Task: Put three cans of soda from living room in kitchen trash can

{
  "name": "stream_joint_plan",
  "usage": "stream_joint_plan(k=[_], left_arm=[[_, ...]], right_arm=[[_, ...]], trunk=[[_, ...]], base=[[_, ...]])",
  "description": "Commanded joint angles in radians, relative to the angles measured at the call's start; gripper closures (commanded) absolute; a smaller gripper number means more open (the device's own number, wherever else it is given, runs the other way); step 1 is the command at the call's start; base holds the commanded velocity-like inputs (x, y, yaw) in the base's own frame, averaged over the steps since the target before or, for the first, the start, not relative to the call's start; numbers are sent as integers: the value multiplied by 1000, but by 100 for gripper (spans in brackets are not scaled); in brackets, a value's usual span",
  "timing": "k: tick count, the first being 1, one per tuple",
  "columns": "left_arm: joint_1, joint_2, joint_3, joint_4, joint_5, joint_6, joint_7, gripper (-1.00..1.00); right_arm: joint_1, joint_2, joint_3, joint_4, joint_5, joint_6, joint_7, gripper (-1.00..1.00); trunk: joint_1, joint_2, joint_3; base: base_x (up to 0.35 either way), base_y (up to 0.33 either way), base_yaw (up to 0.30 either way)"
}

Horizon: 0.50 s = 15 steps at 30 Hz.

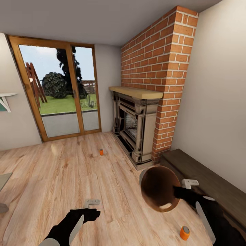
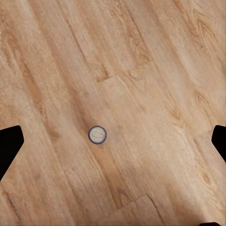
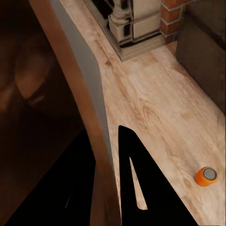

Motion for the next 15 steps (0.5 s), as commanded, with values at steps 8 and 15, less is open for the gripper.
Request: stream_joint_plan(k=[8, 15], left_arm=[[1, 0, 1, 1, 0, -3, 2, -100], [1, 0, 1, 1, -2, -4, 3, -100]], right_arm=[[-201, -32, -3, -22, -20, 204, -86, 100], [-326, -32, 8, 134, -21, 232, -92, 100]], trunk=[[0, -1, 0], [0, -1, 0]], base=[[0, 0, 0], [0, 0, 0]])
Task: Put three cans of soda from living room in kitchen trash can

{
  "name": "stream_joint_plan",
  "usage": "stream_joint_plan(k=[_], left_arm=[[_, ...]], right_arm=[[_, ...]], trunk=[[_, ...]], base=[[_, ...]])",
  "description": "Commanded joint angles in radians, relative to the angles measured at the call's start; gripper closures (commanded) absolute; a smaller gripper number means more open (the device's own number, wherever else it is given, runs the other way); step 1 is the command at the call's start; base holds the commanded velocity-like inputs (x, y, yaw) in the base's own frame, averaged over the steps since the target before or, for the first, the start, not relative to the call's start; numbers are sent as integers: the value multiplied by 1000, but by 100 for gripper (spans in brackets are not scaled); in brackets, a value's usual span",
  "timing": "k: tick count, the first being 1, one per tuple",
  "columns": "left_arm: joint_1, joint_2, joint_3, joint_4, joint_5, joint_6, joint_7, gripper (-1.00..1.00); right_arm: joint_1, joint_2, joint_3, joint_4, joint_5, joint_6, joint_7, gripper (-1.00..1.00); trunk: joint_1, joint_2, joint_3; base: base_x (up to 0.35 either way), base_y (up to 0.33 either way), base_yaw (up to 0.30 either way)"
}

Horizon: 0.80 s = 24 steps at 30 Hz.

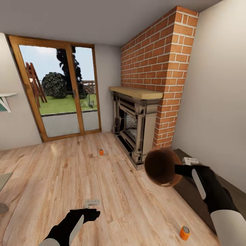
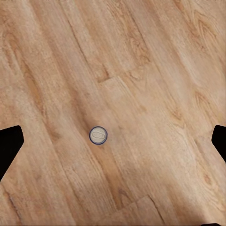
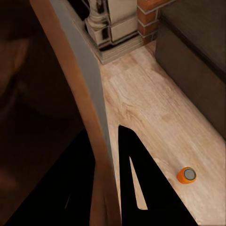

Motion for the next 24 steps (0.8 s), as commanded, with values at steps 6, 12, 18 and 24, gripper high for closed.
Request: stream_joint_plan(k=[6, 12, 18, 24], left_arm=[[0, 0, 0, 0, -2, 0, 1, -100], [0, 0, 0, 0, -4, 1, 11, -100], [0, 0, 2, -1, 3, -6, 12, -100], [0, 0, 3, 0, 7, -10, 11, -100]], right_arm=[[-52, 2, 7, 118, -21, -20, -3, 100], [-63, 9, 120, 233, 7, -90, -6, 100], [-64, 10, 145, 247, 7, -97, -6, 100], [-65, 13, 155, 250, 8, -99, -7, 100]], trunk=[[0, 0, 0], [11, -21, -9], [34, -63, -28], [57, -105, -47]], base=[[0, 0, 0], [0, 0, 0], [0, 0, 0], [0, 0, 0]])
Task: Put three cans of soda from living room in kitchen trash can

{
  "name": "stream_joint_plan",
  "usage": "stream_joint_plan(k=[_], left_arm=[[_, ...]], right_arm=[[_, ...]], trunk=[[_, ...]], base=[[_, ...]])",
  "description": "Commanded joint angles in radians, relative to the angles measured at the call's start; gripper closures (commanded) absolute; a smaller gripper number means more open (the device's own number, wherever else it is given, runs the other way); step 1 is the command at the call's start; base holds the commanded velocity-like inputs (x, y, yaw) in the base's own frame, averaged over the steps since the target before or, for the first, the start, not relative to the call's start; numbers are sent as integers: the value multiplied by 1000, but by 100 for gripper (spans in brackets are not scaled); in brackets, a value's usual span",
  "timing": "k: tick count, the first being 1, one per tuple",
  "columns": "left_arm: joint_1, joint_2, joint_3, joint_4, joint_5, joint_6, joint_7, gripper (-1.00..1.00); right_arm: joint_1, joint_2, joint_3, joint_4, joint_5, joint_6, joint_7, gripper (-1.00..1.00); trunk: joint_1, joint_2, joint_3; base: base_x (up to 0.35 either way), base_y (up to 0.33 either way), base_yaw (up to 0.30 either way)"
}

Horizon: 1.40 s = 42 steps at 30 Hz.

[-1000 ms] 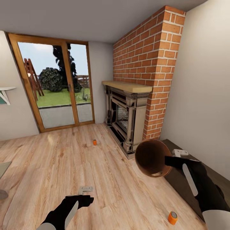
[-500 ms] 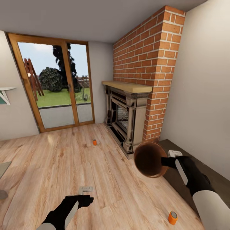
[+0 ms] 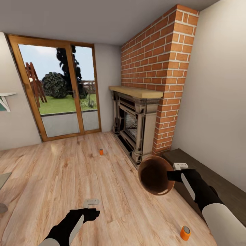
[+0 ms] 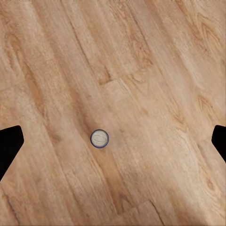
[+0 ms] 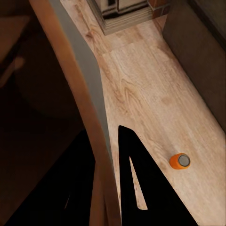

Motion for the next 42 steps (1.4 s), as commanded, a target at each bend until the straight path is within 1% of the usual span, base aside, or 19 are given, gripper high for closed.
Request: stream_joint_plan(k=[1, 11, 19, 26, 30, 34, 42], left_arm=[[0, 0, 0, 0, 0, 0, 0, -100], [0, 0, 0, 0, 0, -8, -1, -100], [-1, 0, 0, 0, 2, -22, 0, -100], [-2, 2, 1, -1, 4, -23, 1, -100], [-3, 11, 2, -1, 5, -24, 5, -100], [-3, 14, 2, -1, 5, -40, 12, -100], [-3, 14, 2, 0, 5, -63, 16, -100]], right_arm=[[-1, 0, 0, -1, -8, 0, 4, 100], [-1, 7, 2, -1, -7, -1, 3, 100], [-1, 33, 3, -2, 0, -2, 3, 100], [0, 40, 4, -2, 0, -1, 3, 100], [0, 48, 5, -2, 1, -2, 2, 100], [0, 53, 5, -2, 2, -2, 2, 100], [1, 53, 5, -2, 5, -2, 3, 100]], trunk=[[4, -8, -3], [42, -78, -34], [73, -134, -59], [100, -183, -81], [115, -211, -94], [130, -239, -106], [161, -295, -132]], base=[[0, 0, 0], [0, 0, 0], [0, 0, 0], [0, 0, 0], [0, 0, 0], [0, 0, 0], [0, 0, 0]])
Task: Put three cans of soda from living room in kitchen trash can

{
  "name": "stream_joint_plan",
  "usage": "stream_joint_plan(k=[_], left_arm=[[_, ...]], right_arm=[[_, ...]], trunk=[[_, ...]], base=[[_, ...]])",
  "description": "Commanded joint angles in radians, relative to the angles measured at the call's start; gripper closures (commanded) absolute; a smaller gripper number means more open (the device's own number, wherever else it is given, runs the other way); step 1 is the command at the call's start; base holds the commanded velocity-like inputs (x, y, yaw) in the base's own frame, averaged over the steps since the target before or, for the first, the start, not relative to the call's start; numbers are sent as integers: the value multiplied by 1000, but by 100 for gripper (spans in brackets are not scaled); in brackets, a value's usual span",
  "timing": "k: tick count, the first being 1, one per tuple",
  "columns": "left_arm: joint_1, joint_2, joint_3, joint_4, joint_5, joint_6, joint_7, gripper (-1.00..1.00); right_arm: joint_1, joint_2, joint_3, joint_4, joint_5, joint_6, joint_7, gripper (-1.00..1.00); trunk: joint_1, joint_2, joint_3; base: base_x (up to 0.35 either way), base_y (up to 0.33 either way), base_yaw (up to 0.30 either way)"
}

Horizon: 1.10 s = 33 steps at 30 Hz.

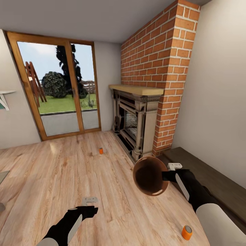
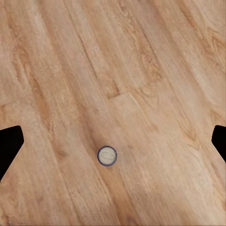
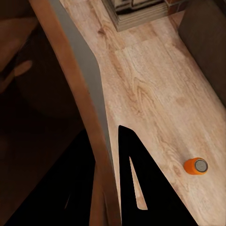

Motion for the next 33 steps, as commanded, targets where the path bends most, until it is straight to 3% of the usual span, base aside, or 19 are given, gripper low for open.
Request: stream_joint_plan(k=[1, 33], left_arm=[[0, 0, 0, 0, 0, -3, 0, -100], [0, 0, 0, 15, -4, -16, 43, -100]], right_arm=[[-1, 0, -1, -1, -12, 0, 4, 100], [-1, 2, -1, -1, -13, 0, 4, 100]], trunk=[[4, -7, -3], [127, -231, -103]], base=[[0, 0, 0], [0, 0, 0]])
